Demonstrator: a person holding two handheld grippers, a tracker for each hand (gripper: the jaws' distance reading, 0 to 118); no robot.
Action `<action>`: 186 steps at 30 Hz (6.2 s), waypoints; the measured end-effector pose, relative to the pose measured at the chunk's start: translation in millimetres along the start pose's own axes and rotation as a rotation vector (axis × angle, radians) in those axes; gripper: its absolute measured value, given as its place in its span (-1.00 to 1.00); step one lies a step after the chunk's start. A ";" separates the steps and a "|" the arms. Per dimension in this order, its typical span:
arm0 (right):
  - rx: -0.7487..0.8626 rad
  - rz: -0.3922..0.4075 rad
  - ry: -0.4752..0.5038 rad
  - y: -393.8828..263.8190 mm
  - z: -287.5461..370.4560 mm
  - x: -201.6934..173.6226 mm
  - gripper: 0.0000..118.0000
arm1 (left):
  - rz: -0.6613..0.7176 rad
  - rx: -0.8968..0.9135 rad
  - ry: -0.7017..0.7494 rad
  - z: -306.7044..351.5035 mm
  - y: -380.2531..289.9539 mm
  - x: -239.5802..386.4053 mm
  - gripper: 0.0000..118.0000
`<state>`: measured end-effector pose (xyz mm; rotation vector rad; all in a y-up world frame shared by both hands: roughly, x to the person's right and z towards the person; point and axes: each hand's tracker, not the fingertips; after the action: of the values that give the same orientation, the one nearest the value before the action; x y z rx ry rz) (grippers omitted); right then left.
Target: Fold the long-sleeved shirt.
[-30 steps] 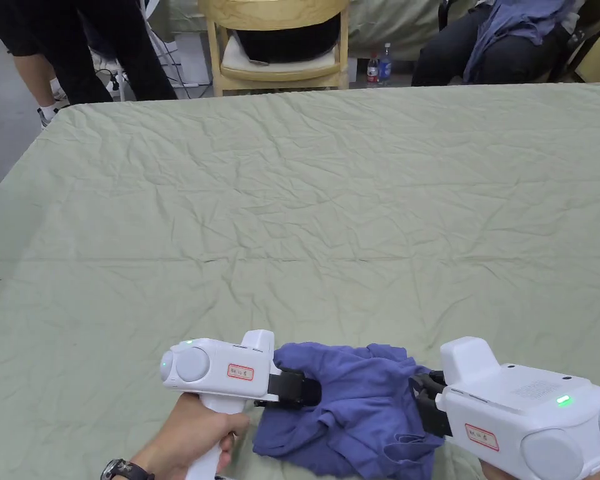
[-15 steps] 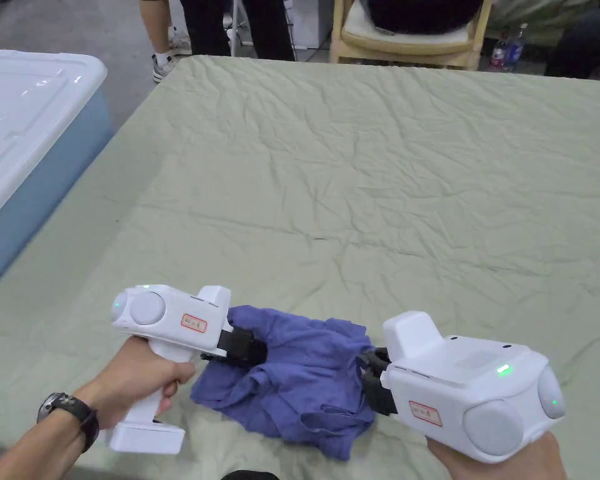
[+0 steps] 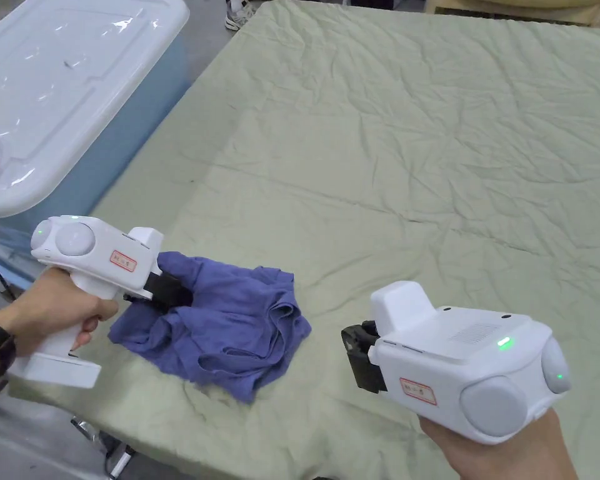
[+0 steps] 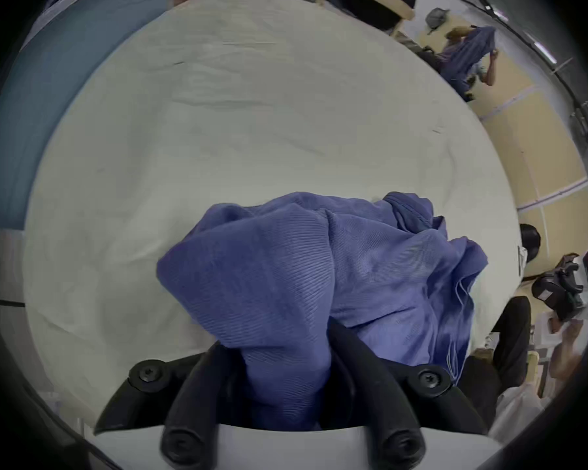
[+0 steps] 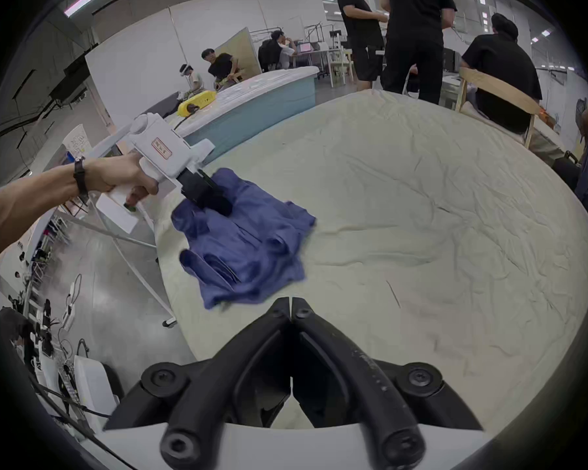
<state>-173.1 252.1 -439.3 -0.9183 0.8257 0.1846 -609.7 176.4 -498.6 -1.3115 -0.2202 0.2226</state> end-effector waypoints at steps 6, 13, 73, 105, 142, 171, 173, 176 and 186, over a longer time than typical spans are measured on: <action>-0.019 -0.006 -0.005 -2.5 -4.8 2.9 -0.99 | 0.033 0.001 0.019 1.5 -8.9 2.8 -0.41; 0.004 -0.010 -0.031 -11.7 27.7 4.6 -0.99 | 0.020 0.124 0.233 27.1 -30.4 32.4 0.24; 0.684 -0.312 -0.844 -79.7 446.2 143.2 1.00 | -0.168 1.098 0.163 214.4 -49.9 491.9 0.93; 0.727 -0.256 -0.887 -78.8 460.7 142.9 1.00 | -0.208 1.105 0.177 218.5 -41.6 492.8 1.00; 0.723 -0.251 -0.897 -82.9 461.3 145.0 1.00 | -0.199 1.097 0.162 213.9 -44.7 495.2 1.00; 0.687 -0.237 -0.888 -77.2 452.1 143.0 1.00 | -0.201 1.080 0.145 208.5 -43.5 492.2 1.00; 0.683 -0.236 -0.892 -77.4 452.4 143.0 1.00 | -0.198 1.076 0.149 207.4 -43.2 492.0 1.00; 0.680 -0.237 -0.892 -78.4 452.3 143.7 1.00 | -0.191 1.082 0.144 206.0 -43.3 491.5 1.00; 0.677 -0.236 -0.892 -80.0 452.4 145.3 1.00 | -0.198 1.068 0.159 206.7 -42.9 494.0 1.00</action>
<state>214.6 520.7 -340.8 -0.2168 -0.0758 0.0794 -193.7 498.5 -390.2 -0.2396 -0.0654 0.0406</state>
